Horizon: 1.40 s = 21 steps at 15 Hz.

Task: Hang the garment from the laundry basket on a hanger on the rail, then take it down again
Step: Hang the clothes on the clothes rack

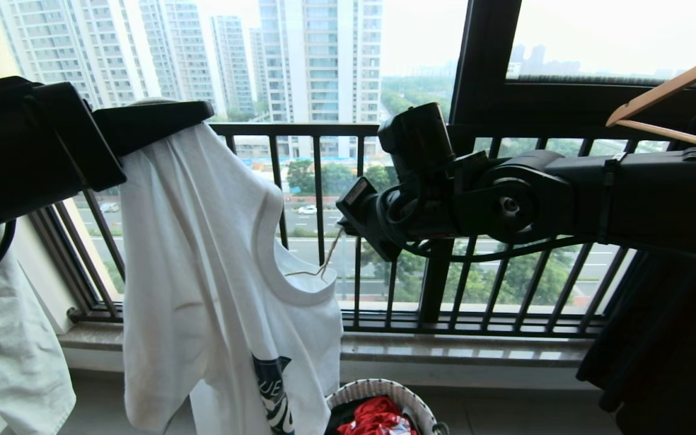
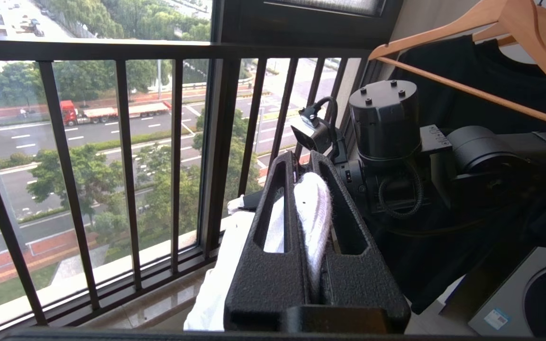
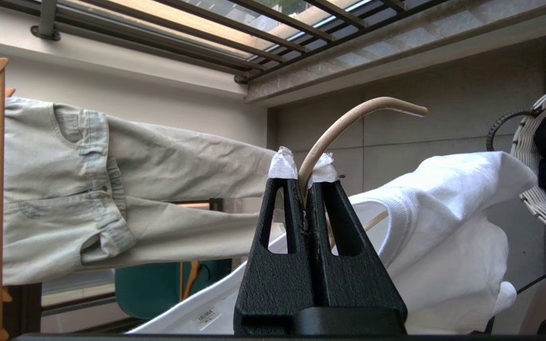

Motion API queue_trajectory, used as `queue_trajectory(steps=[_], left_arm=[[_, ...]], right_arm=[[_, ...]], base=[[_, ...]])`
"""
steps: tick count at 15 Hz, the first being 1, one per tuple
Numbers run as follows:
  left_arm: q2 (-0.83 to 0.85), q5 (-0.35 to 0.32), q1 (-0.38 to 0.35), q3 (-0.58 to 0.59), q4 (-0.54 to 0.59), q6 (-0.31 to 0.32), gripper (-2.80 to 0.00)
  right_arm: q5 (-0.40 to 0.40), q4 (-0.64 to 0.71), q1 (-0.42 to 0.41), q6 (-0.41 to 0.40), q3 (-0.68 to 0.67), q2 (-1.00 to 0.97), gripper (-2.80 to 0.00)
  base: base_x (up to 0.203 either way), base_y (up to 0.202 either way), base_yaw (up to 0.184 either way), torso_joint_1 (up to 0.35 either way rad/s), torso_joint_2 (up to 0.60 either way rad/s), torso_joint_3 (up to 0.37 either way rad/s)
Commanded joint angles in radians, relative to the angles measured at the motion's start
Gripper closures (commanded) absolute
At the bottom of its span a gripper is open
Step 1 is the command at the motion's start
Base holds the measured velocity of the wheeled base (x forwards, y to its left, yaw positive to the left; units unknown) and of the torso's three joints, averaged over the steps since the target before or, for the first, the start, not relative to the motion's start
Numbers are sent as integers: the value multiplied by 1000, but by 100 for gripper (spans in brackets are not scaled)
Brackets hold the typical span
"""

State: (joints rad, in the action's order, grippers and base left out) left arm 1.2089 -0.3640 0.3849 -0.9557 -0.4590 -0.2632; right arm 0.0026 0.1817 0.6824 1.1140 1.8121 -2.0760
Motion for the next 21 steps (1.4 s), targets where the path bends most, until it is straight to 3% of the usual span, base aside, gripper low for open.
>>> queue_trajectory(steps=[1, 5, 10, 16, 18, 21], left_arm=[[2, -4, 0, 5, 5, 15, 0], [15, -15, 2, 24, 4, 37, 0], [21, -32, 2, 64, 5, 121, 0], [23, -36, 2, 85, 7, 151, 0], [27, -63, 2, 103, 8, 188, 0], [47, -64, 2, 106, 7, 195, 0]], right_arm=[[-5, 1, -7, 4, 1, 29, 0], [-11, 1, -16, -3, 0, 59, 0], [-73, 1, -17, -48, -5, 86, 0], [-169, -2, -17, -118, -5, 101, 0], [-174, -2, -17, -128, -5, 105, 0], [-174, -2, -17, -129, -5, 106, 0]], base=[[0, 0, 0, 0, 0, 0], [0, 0, 0, 0, 0, 0], [0, 0, 0, 0, 0, 0], [0, 0, 0, 0, 0, 0], [0, 0, 0, 0, 0, 0], [0, 0, 0, 0, 0, 0]])
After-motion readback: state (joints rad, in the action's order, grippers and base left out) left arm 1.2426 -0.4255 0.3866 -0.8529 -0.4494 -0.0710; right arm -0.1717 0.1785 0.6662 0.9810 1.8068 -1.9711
